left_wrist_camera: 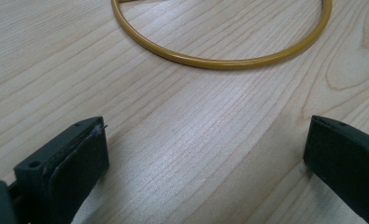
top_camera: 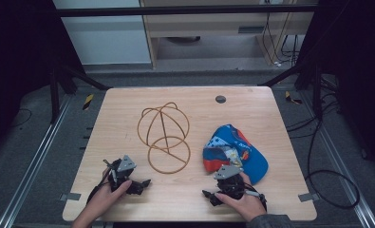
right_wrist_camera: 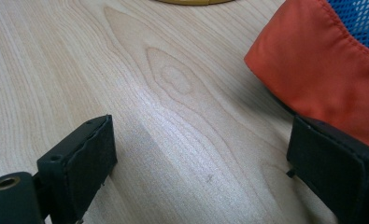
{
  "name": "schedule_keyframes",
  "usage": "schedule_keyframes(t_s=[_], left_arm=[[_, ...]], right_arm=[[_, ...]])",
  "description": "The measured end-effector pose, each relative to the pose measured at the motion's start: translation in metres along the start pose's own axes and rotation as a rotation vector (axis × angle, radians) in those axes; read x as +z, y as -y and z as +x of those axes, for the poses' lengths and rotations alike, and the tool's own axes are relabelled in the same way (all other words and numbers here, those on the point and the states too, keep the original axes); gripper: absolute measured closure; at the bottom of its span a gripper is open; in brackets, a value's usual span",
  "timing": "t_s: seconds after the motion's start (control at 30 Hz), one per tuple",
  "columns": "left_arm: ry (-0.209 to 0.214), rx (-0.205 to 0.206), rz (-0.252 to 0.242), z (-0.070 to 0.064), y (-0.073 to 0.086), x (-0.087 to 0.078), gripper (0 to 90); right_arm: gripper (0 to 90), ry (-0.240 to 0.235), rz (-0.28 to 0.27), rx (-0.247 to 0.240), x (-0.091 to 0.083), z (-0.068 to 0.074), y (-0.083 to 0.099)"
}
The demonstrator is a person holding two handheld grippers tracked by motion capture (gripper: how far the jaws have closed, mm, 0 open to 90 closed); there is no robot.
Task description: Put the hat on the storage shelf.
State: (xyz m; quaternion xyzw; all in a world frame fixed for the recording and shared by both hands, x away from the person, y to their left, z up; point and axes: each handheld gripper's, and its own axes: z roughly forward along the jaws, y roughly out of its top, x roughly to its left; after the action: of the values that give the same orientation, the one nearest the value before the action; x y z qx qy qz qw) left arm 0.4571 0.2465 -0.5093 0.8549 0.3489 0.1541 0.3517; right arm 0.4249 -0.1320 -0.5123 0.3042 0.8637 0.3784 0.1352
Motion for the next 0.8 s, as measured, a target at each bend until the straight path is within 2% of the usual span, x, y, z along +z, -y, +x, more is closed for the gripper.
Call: schedule_keyframes(t_s=[0.43, 0.57, 0.67, 0.8], left_arm=[[0.000, 0.000, 0.000, 0.000, 0.000, 0.000, 0.0], [0.000, 0.001, 0.000, 0.000, 0.000, 0.000, 0.0], [0.000, 0.001, 0.001, 0.000, 0.000, 0.000, 0.0], [0.001, -0.001, -0.002, 0.000, 0.000, 0.000, 0.0]], right_arm=[[9.3, 0.010, 0.009, 0.014, -0.002, -0.001, 0.000], [11.6, 0.014, -0.006, 0.042, -0.006, -0.003, -0.001], [16.7, 0.034, -0.029, 0.038, -0.016, -0.006, -0.003], [21.3, 0.086, -0.032, 0.037, -0.048, -0.018, -0.009]])
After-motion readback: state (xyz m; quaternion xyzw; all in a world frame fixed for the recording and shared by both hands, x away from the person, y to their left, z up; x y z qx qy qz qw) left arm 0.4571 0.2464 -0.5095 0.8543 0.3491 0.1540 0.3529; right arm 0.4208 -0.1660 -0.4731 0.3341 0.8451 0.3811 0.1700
